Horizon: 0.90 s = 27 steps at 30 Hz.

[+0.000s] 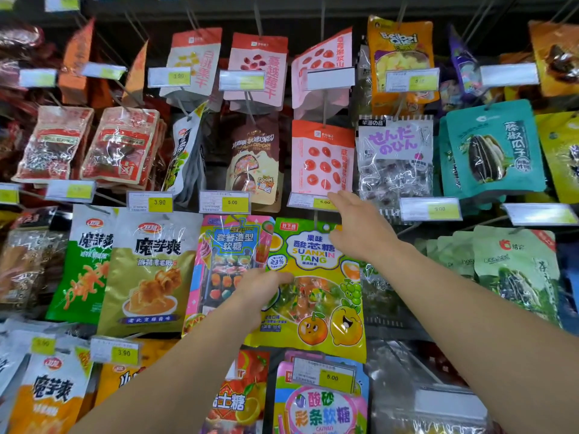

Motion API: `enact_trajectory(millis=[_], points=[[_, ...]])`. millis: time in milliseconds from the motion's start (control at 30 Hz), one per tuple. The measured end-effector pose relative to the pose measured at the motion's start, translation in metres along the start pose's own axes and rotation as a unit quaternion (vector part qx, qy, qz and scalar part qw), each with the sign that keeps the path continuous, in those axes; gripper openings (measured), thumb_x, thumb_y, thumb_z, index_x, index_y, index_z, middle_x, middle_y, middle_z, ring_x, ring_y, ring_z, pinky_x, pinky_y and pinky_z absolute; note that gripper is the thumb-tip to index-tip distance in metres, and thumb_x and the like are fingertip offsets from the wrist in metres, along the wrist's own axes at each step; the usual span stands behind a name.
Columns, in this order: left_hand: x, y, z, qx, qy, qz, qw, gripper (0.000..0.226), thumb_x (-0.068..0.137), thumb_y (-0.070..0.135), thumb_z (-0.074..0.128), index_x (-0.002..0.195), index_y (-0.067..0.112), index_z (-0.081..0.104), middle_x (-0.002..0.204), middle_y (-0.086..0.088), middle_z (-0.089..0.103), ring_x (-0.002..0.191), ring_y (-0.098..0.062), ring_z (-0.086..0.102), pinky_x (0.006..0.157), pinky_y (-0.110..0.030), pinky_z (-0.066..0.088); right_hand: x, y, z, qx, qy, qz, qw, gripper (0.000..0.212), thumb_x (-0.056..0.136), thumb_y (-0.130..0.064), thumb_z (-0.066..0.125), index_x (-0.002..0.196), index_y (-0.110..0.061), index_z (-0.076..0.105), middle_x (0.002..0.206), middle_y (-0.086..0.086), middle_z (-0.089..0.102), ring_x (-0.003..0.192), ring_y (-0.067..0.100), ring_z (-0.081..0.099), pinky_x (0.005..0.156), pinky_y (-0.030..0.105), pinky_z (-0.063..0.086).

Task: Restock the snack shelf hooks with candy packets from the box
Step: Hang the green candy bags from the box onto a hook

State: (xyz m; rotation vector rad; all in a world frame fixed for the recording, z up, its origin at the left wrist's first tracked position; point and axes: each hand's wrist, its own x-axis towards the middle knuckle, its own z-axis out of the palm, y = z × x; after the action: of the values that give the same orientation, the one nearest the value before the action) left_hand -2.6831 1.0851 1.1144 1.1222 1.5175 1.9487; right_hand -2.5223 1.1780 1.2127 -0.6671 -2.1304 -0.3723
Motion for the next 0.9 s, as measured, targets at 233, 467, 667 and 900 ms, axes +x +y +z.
enact_trajectory(millis=[233,467,667,900], points=[[0.0,-0.019,0.001,-0.006,0.013,-0.016,1.0,0.09,0.078,0.038,0.078,0.149,0.011,0.029,0.156,-0.011,0.028,0.141,-0.033,0.028,0.111,-0.055,0.025,-0.055,0.0,0.025,0.155,0.084,0.103,0.979,0.079,0.083,-0.026,0.066,0.149,-0.023,0.021,0.15,0.0,0.023,0.132,0.028,0.038,0.104,0.041,0.039],[-0.004,-0.036,0.005,-0.021,0.005,-0.018,1.0,0.089,0.084,0.048,0.07,0.15,0.005,0.028,0.156,-0.009,0.03,0.142,-0.03,0.028,0.113,-0.05,0.022,-0.121,0.007,0.063,0.404,-0.114,0.227,0.879,0.083,0.086,-0.025,0.072,0.144,-0.036,0.013,0.102,-0.017,0.05,0.089,0.016,0.062,0.081,0.034,0.056],[-0.009,-0.056,-0.001,0.123,0.037,0.077,0.989,0.092,0.078,0.056,0.07,0.149,0.011,0.032,0.148,-0.007,0.043,0.132,-0.029,0.044,0.108,-0.046,0.037,-0.132,0.014,0.063,0.318,-0.11,0.161,0.928,0.079,0.081,-0.02,0.074,0.141,-0.04,0.026,0.127,-0.008,0.051,0.085,0.016,0.066,0.074,0.026,0.053],[-0.025,-0.056,-0.014,0.275,0.046,0.188,0.942,0.05,0.081,0.036,0.075,0.126,0.033,0.053,0.113,0.0,0.056,0.095,-0.023,0.059,0.072,-0.031,0.045,-0.127,0.013,0.072,0.282,-0.068,0.175,0.941,0.06,0.082,-0.024,0.073,0.132,-0.03,0.042,0.134,0.001,0.052,0.081,0.017,0.064,0.068,0.027,0.044]])
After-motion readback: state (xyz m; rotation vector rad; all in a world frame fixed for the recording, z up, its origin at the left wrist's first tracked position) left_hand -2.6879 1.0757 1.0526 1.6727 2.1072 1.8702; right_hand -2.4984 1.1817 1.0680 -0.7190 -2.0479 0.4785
